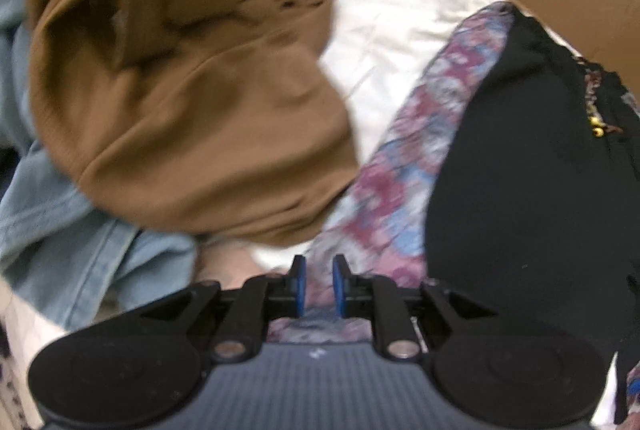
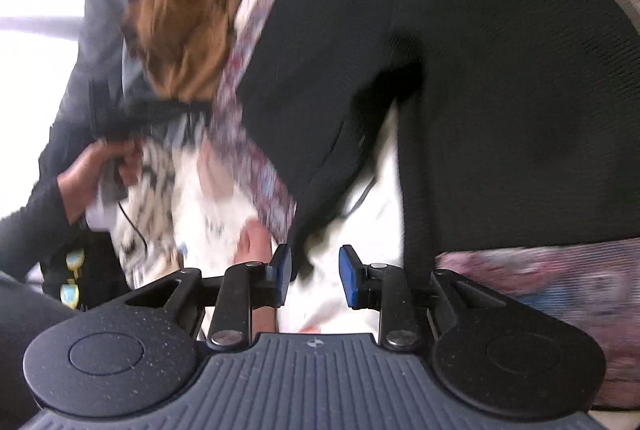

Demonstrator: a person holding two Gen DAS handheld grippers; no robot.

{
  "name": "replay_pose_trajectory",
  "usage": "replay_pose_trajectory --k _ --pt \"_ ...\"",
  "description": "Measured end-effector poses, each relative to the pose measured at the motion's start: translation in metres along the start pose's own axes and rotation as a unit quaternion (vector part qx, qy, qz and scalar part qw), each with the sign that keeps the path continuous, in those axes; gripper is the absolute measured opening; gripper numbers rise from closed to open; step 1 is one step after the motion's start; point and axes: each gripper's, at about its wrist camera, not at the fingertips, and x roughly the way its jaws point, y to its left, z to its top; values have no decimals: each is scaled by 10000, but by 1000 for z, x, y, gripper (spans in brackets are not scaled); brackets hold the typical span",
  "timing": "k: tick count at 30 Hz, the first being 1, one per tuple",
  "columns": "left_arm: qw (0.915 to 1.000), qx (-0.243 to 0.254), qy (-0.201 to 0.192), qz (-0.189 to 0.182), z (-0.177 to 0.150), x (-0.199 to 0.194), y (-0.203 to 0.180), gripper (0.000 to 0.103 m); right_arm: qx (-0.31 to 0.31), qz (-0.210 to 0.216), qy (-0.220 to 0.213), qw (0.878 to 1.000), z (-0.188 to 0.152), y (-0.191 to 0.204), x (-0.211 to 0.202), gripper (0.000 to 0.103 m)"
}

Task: Fold clothes
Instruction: 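Open both tools and release the folded shorts onto the duvet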

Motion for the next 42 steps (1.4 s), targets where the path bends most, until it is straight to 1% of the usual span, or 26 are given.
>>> replay_pose_trajectory --k 5,9,12,17,20,22,25,26,28,31,34,37,38,39,40,41,42 --pt "9996 250 -13 -123 23 3 -39 15 178 -194 -821 9963 7 -15 -45 29" --pt "9988 411 -125 -248 44 9 -73 18 277 -468 -1324 9897 12 -25 -78 29" --pt "9981 492 -203 -324 57 9 -87 20 364 -747 -1640 9830 10 -35 -97 30" --pt "9969 593 -278 -429 71 9 -104 21 489 -1301 -2087 9681 4 -54 -123 30" --pt "9965 628 -290 -460 73 12 -109 25 563 -1630 -2350 9566 1 -66 -138 30" --pt "9968 606 -272 -448 73 17 -109 25 612 -1848 -2523 9479 -2 -73 -148 30" --pt "9970 560 -251 -470 73 29 -110 25 747 -2112 -2670 9373 -8 -88 -157 30" --pt "9968 619 -257 -434 73 33 -113 25 780 -2222 -2686 9340 -11 -93 -159 30" --pt "9962 733 -284 -369 73 40 -116 25 886 -2476 -2648 9277 -17 -105 -161 30" --pt "9957 727 -238 -515 71 50 -118 25 1077 -2898 -2560 9159 -24 -122 -160 31" --pt "9955 799 -223 -459 65 58 -118 25 1064 -2913 -2555 9157 -30 -129 -160 30" --pt "9966 681 -171 -423 60 65 -112 25 855 -3261 -2472 9084 -33 -127 -160 28" --pt "9970 645 -160 -389 59 67 -110 25 846 -3358 -2466 9051 -34 -127 -161 24" --pt "9973 625 -146 -356 58 68 -108 25 914 -3462 -2474 9003 -36 -129 -163 13" --pt "9974 633 -119 -323 57 70 -107 25 1010 -3538 -2496 8957 -37 -131 -166 9" --pt "9974 667 -78 -270 57 72 -106 25 1150 -3620 -2561 8889 -40 -134 -172 4" --pt "9973 697 -43 -224 57 73 -105 26 1298 -3703 -2632 8813 -42 -137 -177 4"
